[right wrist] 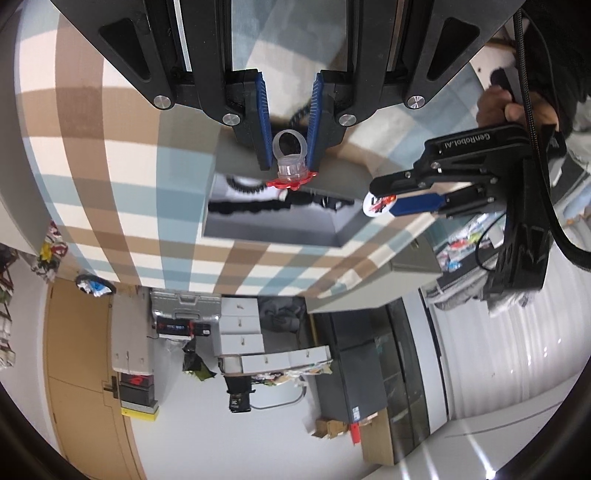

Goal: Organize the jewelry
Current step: 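Carry the vial and CHINA badge over the grey box with both tools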

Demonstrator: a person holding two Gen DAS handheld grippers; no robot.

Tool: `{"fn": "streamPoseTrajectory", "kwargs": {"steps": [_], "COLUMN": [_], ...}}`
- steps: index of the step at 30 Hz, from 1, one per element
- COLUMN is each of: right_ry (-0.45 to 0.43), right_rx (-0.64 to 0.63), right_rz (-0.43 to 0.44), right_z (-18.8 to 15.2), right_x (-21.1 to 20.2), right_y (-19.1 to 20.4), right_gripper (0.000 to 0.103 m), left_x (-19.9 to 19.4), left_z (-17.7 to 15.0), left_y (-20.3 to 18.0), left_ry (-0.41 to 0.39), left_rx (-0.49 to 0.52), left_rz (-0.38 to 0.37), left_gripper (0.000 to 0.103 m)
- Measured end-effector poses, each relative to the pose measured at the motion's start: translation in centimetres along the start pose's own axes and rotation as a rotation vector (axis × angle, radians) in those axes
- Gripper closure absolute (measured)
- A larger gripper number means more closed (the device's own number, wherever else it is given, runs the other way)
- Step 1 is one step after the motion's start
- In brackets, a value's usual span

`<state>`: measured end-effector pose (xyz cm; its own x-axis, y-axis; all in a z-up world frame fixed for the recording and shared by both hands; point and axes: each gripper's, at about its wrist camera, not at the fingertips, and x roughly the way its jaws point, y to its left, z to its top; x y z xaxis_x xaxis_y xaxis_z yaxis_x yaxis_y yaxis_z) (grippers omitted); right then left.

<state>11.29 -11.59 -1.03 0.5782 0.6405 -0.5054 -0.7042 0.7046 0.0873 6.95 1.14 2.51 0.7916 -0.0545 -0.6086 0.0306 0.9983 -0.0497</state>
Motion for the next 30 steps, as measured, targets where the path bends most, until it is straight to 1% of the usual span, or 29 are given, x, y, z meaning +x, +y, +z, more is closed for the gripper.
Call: {"fn": "streamPoseTrajectory", "kwargs": {"steps": [5, 9, 14, 17, 20, 23, 25, 30], "right_ry": [-0.017, -0.028, -0.029, -0.024, -0.017, -0.004, 0.001, 0.006], "right_rx": [0.041, 0.062, 0.080, 0.092, 0.092, 0.102, 0.103, 0.114], "right_rz": [0.001, 0.003, -0.002, -0.006, -0.017, -0.021, -0.024, -0.022], "right_z": [1.3, 2.5, 3.7, 4.2, 4.2, 3.8, 3.5, 2.5], "right_x": [0.5, 1.1, 1.8, 2.2, 2.6, 3.1, 3.3, 3.8], "right_y": [-0.6, -1.0, -1.6, -1.9, -2.1, -2.5, -2.6, -2.9], "right_gripper": [0.086, 0.086, 0.086, 0.086, 0.086, 0.086, 0.086, 0.086], "left_x": [0.5, 1.0, 1.4, 1.4, 1.4, 1.9, 2.3, 2.6], "left_z": [1.0, 2.0, 3.2, 3.4, 3.3, 3.0, 2.7, 2.6], "left_y": [0.8, 1.3, 1.5, 1.1, 0.9, 0.8, 0.6, 0.5], "left_ry": [-0.015, -0.029, -0.047, -0.062, -0.075, -0.063, -0.054, -0.042], "left_rx": [-0.020, -0.033, -0.050, -0.037, -0.028, -0.018, 0.000, 0.003], "left_rz": [0.022, 0.055, 0.062, 0.068, 0.070, 0.060, 0.074, 0.076], "left_gripper": [0.066, 0.066, 0.066, 0.066, 0.066, 0.066, 0.066, 0.066]}}
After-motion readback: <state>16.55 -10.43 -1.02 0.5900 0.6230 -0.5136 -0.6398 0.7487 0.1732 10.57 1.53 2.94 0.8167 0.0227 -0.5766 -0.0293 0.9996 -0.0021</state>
